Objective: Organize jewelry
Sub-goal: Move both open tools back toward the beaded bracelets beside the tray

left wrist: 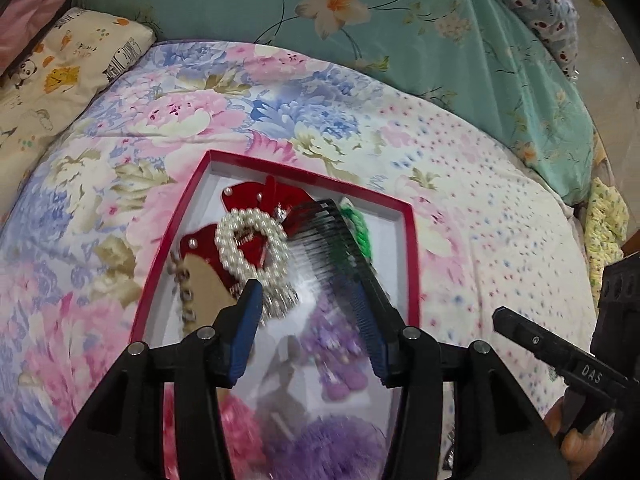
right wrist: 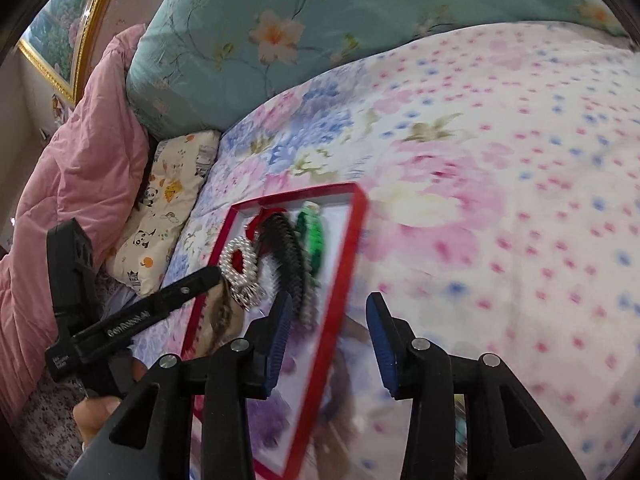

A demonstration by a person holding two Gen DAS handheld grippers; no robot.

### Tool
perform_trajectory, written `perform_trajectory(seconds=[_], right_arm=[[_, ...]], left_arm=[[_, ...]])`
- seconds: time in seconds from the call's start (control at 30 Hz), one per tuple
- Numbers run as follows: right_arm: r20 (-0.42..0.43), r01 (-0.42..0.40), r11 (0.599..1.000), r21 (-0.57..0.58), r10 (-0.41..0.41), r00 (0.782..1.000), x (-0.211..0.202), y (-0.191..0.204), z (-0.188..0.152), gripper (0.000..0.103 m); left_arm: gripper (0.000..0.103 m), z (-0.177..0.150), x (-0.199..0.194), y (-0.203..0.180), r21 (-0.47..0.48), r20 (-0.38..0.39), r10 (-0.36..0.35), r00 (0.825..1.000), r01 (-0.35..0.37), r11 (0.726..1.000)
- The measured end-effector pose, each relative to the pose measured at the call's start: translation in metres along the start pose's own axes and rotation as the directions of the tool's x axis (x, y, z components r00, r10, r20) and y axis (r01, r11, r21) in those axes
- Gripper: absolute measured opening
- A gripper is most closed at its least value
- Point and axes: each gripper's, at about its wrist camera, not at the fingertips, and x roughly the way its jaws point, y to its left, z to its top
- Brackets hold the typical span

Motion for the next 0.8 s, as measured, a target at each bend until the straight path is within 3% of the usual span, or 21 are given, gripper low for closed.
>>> perform_trajectory(seconds=[0.2, 0.27, 0.43, 0.8], right_arm=[[0.033, 0.064, 0.997, 0.038, -0.065, 0.997, -0.046, -0.030, -0.023, 0.050], [0.042, 0.082, 0.995, 0.050, -0.084, 0.996, -0.058, -0.039, -0.030, 0.057], [0.060, 0.138, 0.987, 0.077, -0.143, 0.988, -0.088, -0.059, -0.050, 0.058], [0.068, 0.293, 0.950, 0.108, -0.301, 0.951, -0.150, -0.095, -0.103, 0.064]], left_arm=[[0.052, -0.027, -0.028, -0.012, -0.007, 0.009, -0.044, 0.999, 0.044, 0.999], [0.052, -0.036, -0.035, -0.017, -0.009, 0.009, -0.058, 0.998, 0.058, 0.998], [0.052, -0.056, -0.045, -0.035, 0.004, -0.007, -0.097, 0.995, 0.097, 0.995], [0.052, -0.091, -0.048, -0.085, 0.084, -0.077, -0.159, 0.984, 0.165, 0.983]])
